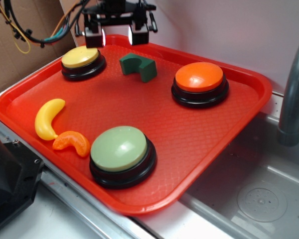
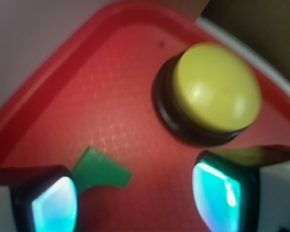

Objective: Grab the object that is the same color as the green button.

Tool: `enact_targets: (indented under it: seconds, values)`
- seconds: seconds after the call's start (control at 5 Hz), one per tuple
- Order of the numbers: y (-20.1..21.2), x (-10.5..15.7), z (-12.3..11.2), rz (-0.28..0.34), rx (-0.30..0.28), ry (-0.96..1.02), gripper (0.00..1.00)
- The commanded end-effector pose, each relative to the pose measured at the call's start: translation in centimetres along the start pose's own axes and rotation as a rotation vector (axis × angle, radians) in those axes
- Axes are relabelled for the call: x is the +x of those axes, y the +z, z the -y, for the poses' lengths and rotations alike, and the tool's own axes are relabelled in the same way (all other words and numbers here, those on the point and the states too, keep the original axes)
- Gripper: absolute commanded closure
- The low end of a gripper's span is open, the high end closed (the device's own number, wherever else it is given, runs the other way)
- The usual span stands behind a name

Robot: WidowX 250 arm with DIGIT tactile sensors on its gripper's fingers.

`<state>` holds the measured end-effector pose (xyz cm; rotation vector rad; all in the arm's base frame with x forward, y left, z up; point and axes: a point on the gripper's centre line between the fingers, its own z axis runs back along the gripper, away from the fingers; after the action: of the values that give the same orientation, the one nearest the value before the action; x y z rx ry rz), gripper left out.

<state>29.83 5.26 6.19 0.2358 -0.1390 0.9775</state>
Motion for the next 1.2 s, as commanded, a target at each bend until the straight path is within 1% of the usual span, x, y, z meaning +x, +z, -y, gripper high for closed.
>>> enact_targets:
  seconds: [0.0,0.2,0.6,0.8,1.0]
  values:
    - [0.3,-0.2,1.4,-0.028,-0.169,-0.009,0.0]
    - [1.7,0.0,1.5,0.001,-0.223,-0.012,0.0]
    - [-1.2,0.5,1.4,-0.04,-0.162,0.001,0.0]
    - [-2.8,0.5,2.1,-0.061,-0.15,-0.022,0.01]
    - [-3.4,0.5,2.9,-0.054,-0.152,-0.032,1.0]
